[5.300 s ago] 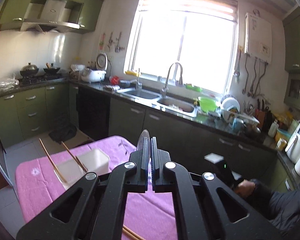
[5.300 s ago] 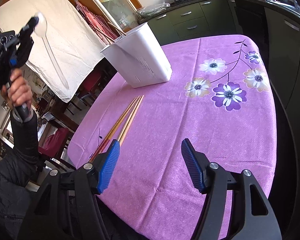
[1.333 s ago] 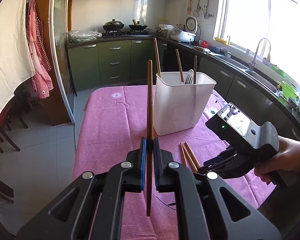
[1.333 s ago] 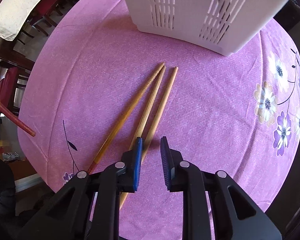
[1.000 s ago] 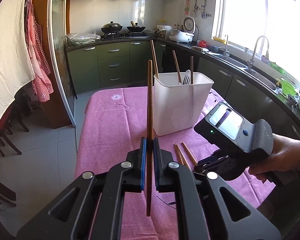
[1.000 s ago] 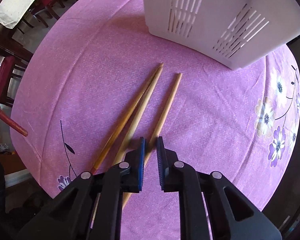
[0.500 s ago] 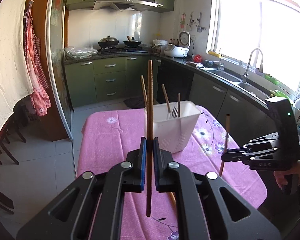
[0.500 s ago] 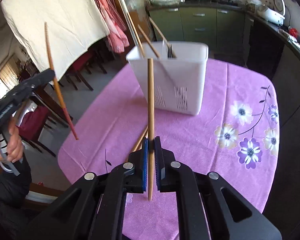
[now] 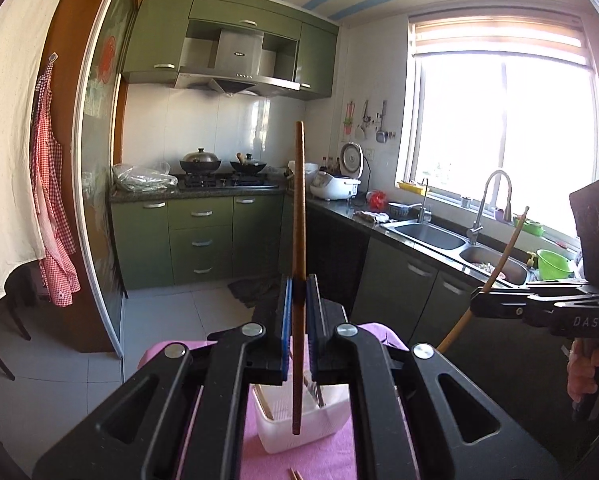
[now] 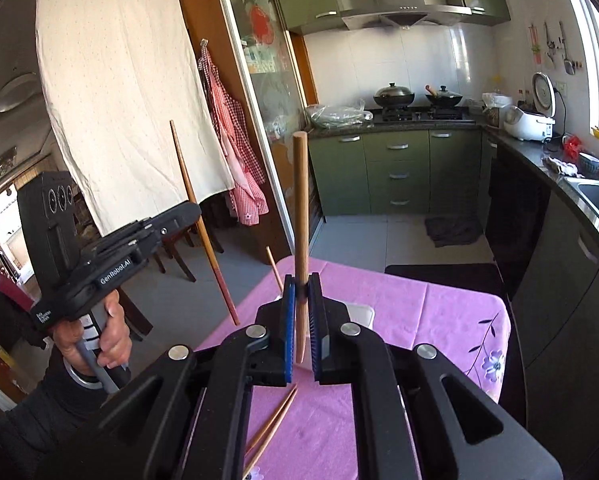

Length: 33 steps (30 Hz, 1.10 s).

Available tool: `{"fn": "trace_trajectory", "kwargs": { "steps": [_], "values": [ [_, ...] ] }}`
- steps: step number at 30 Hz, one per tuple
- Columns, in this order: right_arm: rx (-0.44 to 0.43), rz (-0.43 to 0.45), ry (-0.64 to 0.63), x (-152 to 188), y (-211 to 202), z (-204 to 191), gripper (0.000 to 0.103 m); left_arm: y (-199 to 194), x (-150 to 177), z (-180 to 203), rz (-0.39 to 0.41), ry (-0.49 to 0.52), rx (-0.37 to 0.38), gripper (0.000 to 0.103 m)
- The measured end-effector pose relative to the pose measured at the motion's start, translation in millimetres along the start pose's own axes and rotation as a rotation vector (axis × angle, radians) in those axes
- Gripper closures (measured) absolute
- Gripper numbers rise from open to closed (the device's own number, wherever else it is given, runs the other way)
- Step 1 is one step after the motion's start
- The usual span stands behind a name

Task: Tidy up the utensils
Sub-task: 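Drop the left gripper's chopstick into the caddy while the right gripper lowers its chopstick in and opens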

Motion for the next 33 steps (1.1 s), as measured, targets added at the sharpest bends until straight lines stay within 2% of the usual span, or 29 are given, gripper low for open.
{"fn": "trace_trajectory", "kwargs": {
  "steps": [6, 12, 18, 19, 20, 21, 22, 23, 28, 33],
  "values": [
    [0.027, 0.001, 0.025, -31, 25, 19, 0.096, 48, 14, -16, -0.009, -0.032, -0.012, 0.096],
    [0.026, -0.038, 0.044, -26, 62, 35, 0.096, 84, 49, -30, -0.065, -0.062, -0.033, 0.096],
    [0.037, -0.051, 0.058, -20, 75, 48, 0.096, 101, 73, -34, -0.116, -0.054, -0.050, 0.096],
    [0.038, -0.052, 0.057, -18, 77, 49, 0.096, 101, 76, -34, -0.120, -0.049, -0.057, 0.096],
    [0.041, -0.055, 0.055, -17, 79, 49, 0.096, 102, 78, -32, -0.126, -0.039, -0.068, 0.086],
    [0.040, -0.058, 0.054, -16, 80, 49, 0.096, 101, 80, -31, -0.130, -0.027, -0.080, 0.066],
    [0.039, -0.061, 0.054, -14, 82, 49, 0.096, 98, 80, -30, -0.119, -0.016, -0.089, 0.058],
    [0.040, -0.063, 0.053, -11, 81, 48, 0.096, 94, 80, -27, -0.105, -0.004, -0.095, 0.056],
    [0.050, -0.065, 0.056, -10, 86, 49, 0.096, 63, 65, -17, -0.056, 0.019, -0.085, 0.064],
    [0.063, -0.082, 0.048, -7, 100, 47, 0.096, 15, 57, -10, -0.021, 0.004, -0.076, 0.064]
  ]
}}
Point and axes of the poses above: each gripper's, at about its wrist camera, not at the fingertips, and y roughly the way its jaws point, z to its right, x to its underside, the point moved 3 cm from there along y, roughly the way its jaws point, and after that the axes turned 13 degrees about x, right-handed, at the moved point
